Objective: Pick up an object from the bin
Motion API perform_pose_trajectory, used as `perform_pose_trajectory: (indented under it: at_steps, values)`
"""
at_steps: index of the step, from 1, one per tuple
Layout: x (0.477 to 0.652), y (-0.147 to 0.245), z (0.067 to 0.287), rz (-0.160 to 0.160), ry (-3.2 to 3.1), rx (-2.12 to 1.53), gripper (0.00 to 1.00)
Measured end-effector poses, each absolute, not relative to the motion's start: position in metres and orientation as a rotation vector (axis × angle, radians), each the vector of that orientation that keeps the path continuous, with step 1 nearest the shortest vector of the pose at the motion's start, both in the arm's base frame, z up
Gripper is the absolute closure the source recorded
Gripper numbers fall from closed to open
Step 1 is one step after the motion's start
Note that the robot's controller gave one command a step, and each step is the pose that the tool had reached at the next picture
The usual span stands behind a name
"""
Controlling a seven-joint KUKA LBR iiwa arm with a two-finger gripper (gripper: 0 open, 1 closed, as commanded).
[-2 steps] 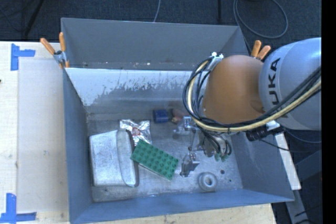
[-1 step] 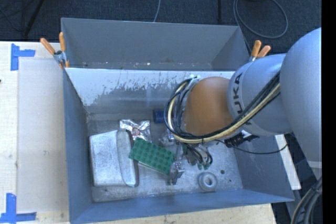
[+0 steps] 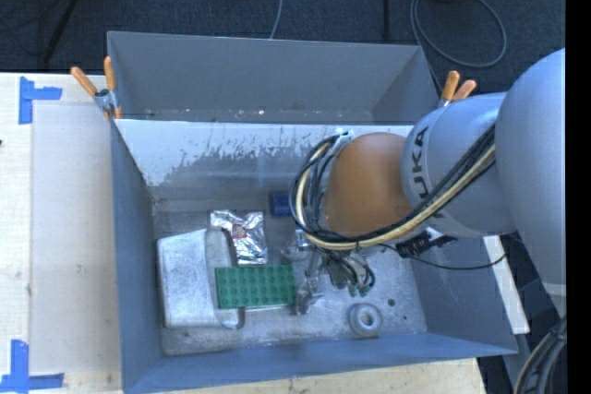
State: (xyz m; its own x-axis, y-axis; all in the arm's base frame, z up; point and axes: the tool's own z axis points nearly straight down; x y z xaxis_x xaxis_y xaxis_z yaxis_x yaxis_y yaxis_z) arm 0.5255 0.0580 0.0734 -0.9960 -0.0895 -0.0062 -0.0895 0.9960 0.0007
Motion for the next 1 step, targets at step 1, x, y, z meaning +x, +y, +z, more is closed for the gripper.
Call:
perform_pose_trajectory:
  at_steps: [1]
  values:
    - [0.4962, 0.0266, 0.2187, -0.001, 2.993, -0.942, 1.0]
